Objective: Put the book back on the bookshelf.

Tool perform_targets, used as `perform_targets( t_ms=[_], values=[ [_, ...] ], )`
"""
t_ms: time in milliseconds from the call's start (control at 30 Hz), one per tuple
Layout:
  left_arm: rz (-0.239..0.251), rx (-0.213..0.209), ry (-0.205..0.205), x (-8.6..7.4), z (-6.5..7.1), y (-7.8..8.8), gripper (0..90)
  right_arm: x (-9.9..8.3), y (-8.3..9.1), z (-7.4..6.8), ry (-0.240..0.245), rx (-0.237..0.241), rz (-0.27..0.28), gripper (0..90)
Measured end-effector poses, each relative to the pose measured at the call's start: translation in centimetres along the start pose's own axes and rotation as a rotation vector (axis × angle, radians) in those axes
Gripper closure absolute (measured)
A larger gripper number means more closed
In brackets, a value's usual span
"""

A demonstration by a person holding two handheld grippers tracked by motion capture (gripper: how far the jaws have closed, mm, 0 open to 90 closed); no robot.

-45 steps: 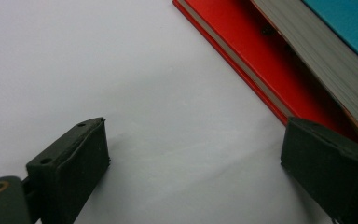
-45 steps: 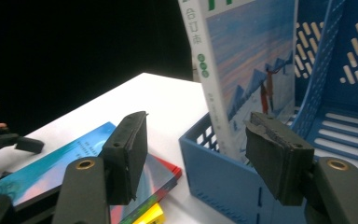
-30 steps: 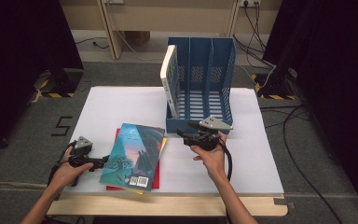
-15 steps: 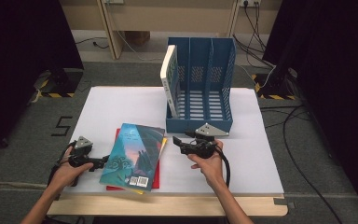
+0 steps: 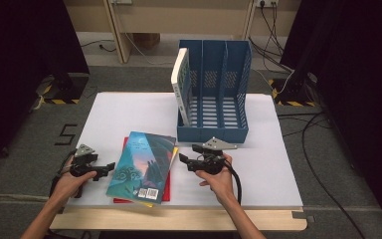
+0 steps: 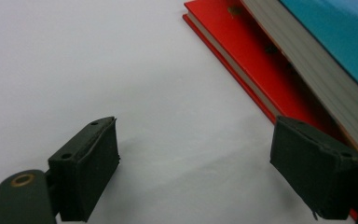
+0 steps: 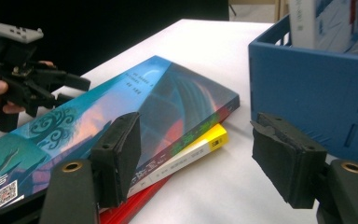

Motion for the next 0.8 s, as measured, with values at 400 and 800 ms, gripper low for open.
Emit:
perform_targets(
  t_ms=[400,800],
  values=[
    [-0.015,-0.020,-0.021,0.1,1.5,0.1,15.0,-0.2,-0.2,0.0,0.006,-0.002,-0.012,33.6],
    [-0.017,-0.036,-0.029,0.4,2.4,0.7,26.8,-0.8,-0.6,0.2,0.001,-0.011,-0.040,33.6]
  ],
)
Point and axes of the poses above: each handheld gripper's, and its own axes: y roughly backward along the jaws, x roughly out of its top, z roughly to its right, the point moved 9 cm from there along -y, roughly forward along the jaws, and after that the axes turned 4 degrees about y, right-handed, at the moved point
